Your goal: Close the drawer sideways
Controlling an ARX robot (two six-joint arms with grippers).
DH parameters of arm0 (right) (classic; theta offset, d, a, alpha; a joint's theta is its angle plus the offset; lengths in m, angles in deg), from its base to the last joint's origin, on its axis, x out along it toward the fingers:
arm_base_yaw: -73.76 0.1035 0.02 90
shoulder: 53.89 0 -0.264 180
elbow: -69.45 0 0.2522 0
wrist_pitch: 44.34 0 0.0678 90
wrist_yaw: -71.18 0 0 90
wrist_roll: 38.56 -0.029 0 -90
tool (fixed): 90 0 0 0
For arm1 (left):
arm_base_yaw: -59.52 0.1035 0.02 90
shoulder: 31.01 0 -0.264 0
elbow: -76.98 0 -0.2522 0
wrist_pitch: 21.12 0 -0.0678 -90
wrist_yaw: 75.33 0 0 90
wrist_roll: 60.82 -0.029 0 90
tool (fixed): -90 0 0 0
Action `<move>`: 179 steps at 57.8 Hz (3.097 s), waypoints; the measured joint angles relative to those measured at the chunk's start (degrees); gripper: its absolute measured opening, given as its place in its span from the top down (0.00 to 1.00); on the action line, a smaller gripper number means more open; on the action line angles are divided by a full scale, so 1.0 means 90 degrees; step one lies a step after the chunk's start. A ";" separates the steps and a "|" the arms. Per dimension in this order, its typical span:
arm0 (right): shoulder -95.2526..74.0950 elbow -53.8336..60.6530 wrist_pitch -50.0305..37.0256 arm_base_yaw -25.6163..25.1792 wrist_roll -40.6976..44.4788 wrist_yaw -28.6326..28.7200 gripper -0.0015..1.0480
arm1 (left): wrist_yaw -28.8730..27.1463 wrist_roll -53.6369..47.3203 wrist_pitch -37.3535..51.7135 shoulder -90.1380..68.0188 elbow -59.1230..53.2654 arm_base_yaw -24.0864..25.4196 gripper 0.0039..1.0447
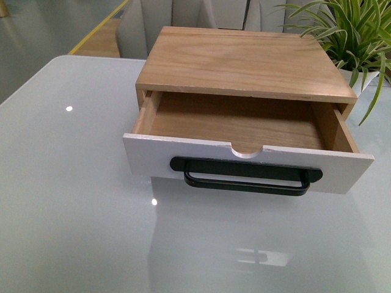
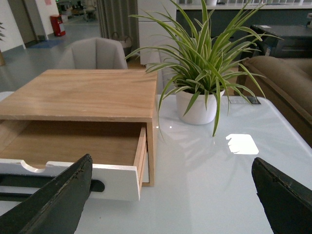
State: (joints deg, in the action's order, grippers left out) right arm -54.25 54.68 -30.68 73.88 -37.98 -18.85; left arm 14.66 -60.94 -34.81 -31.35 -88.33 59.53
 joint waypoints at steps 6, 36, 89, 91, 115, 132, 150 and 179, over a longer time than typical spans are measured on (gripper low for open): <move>0.0000 0.0000 0.0000 0.0000 0.0000 0.0000 0.09 | 0.0000 0.0000 0.0000 0.0000 0.0000 0.0000 0.08; -0.0510 -0.0199 0.0442 0.0408 0.0440 -0.0782 0.09 | 0.2256 -0.0653 -0.1940 -0.1511 0.0818 0.0313 0.08; -0.9233 -0.2375 -0.2487 0.2193 0.5952 0.0648 0.09 | 0.3745 -0.4238 0.2176 -0.9585 0.3075 -0.2198 0.08; -0.9396 -0.2419 -0.2487 0.2217 0.6135 0.0675 0.09 | 0.3742 -0.4272 0.2239 -0.9755 0.3167 -0.2295 0.08; -1.0010 -0.2705 -0.2382 0.2402 0.6941 0.0923 0.09 | 0.3694 -0.4578 0.2431 -1.0931 0.3876 -0.2681 0.08; -1.0533 -0.2960 -0.2443 0.2348 0.7232 0.1039 0.09 | 0.3796 -0.4721 0.2288 -1.1504 0.4403 -0.2788 0.08; -1.0785 -0.3118 -0.2526 0.2341 0.7278 0.1129 0.09 | 0.3878 -0.4833 0.2183 -1.1749 0.4639 -0.2912 0.08; -1.0960 -0.3228 -0.2599 0.2324 0.7320 0.1197 0.09 | 0.3810 -0.5044 0.1923 -1.2259 0.5156 -0.2948 0.08</move>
State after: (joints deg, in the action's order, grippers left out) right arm -152.89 25.63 -54.06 94.80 27.89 -8.07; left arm 48.95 -106.33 -17.50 -141.68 -41.93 32.99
